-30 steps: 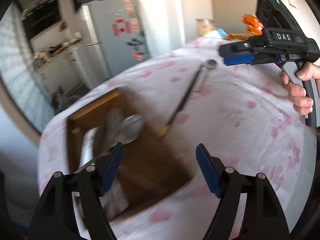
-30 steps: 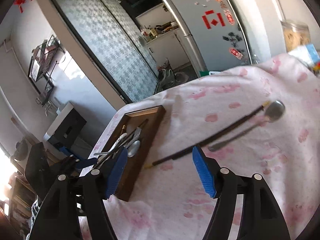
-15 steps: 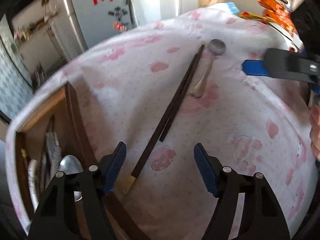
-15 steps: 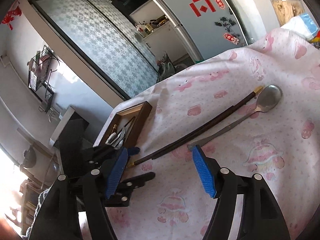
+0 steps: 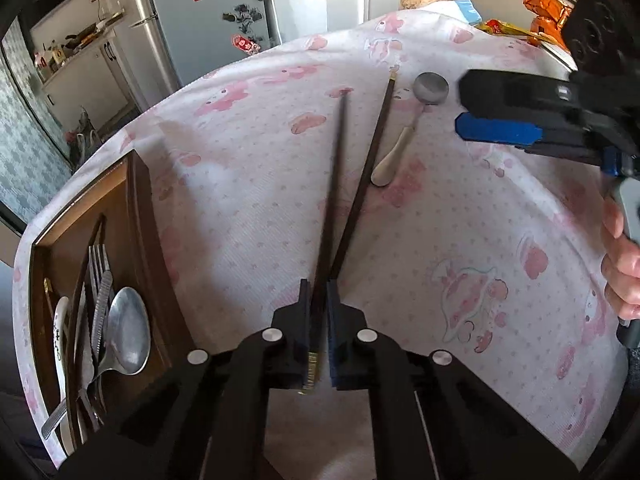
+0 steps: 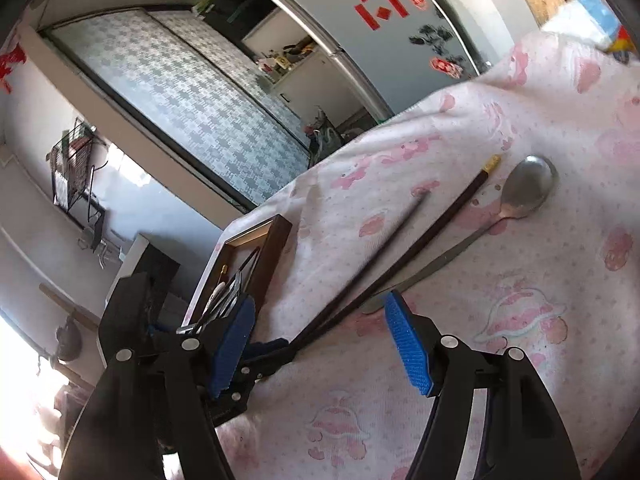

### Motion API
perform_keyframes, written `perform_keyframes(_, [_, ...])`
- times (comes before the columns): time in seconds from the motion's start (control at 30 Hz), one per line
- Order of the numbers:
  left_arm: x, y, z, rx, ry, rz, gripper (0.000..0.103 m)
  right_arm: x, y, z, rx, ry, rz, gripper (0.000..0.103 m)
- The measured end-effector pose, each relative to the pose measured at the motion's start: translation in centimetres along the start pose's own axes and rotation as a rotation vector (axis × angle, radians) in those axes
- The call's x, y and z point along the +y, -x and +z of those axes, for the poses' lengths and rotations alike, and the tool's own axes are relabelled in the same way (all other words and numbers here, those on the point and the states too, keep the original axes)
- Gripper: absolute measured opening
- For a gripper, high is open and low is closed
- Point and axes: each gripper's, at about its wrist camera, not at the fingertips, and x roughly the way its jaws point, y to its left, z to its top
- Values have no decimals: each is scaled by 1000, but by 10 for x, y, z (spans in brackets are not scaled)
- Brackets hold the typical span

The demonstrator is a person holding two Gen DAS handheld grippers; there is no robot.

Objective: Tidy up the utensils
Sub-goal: 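Grasp another dark chopstick from the table with the left tool, then lift the chopstick over the wooden tray and open the left tool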

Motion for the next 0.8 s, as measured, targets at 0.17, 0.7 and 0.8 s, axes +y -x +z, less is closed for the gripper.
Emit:
perform_keyframes(0.17, [-3, 15, -4, -42, 11, -15, 7, 2, -15, -2, 41, -22, 2, 69])
perform_keyframes(0.7, [-2, 76, -34, -165, 3, -49, 6, 35, -58, -7, 62, -43, -30, 18])
perform_keyframes(0.8, [14, 89, -50, -178, 28, -29, 6, 61, -68, -11, 72, 13, -19, 18])
